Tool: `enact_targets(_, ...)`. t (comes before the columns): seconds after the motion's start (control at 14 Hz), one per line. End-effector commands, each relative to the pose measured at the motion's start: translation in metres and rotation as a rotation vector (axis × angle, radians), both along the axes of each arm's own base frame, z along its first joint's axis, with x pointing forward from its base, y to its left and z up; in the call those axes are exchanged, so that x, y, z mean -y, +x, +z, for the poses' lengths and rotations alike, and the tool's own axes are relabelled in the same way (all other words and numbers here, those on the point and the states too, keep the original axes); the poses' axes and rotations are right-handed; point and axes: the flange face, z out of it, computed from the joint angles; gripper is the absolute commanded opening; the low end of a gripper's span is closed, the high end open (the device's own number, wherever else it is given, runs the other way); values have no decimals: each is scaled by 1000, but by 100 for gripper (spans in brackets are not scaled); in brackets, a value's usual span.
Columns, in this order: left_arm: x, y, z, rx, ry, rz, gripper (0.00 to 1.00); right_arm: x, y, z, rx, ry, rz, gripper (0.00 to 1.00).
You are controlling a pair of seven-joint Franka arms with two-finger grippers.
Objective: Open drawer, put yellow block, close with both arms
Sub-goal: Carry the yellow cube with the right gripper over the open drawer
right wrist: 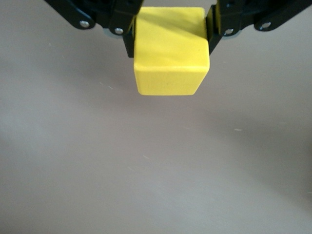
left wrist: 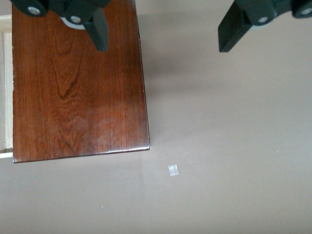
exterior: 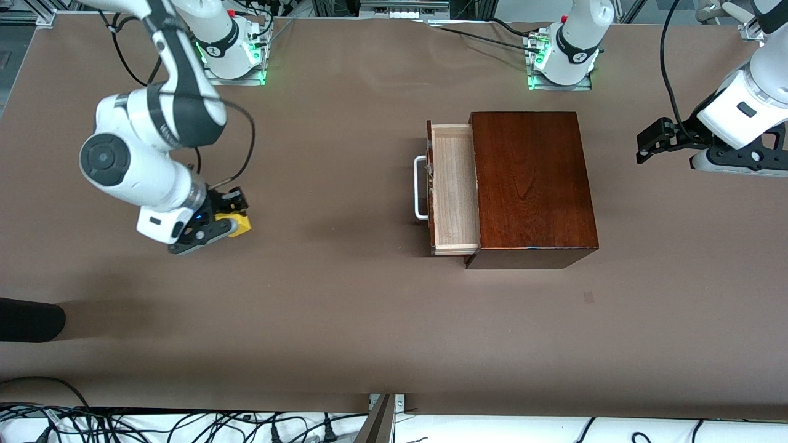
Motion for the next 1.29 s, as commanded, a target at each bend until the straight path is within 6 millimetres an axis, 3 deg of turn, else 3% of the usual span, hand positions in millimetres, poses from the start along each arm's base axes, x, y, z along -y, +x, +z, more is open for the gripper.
enact_targets(0.0, 1, 1, 5, 8, 17, 2, 100, -78, -16, 26, 5, 11, 136, 0)
enact_targets(0.07, 1, 1, 4, 6, 17, 2, 100, -114, -25, 35, 23, 26, 184, 0)
enact_targets(0.21, 1, 1, 4, 6, 17, 2, 100, -164, -36, 39, 44, 49, 251, 0)
enact_targets(0.57, 1, 1, 4, 6, 17, 2, 100, -342, -117, 62, 197, 42, 554, 0)
enact_targets(0.79, 1, 1, 4, 6, 15, 2, 100, -422, -172, 35, 241, 17, 711, 0)
enact_targets(0.86, 1, 1, 4, 5, 15, 2, 100, -439, -188, 26, 261, -8, 765, 0)
enact_targets(1.0, 1, 1, 4, 3, 15, 2, 100, -453, -206, 17, 264, -20, 873, 0)
enact_targets(1.21, 1, 1, 4, 3, 15, 2, 100, -451, -207, 14, 250, -34, 975, 0)
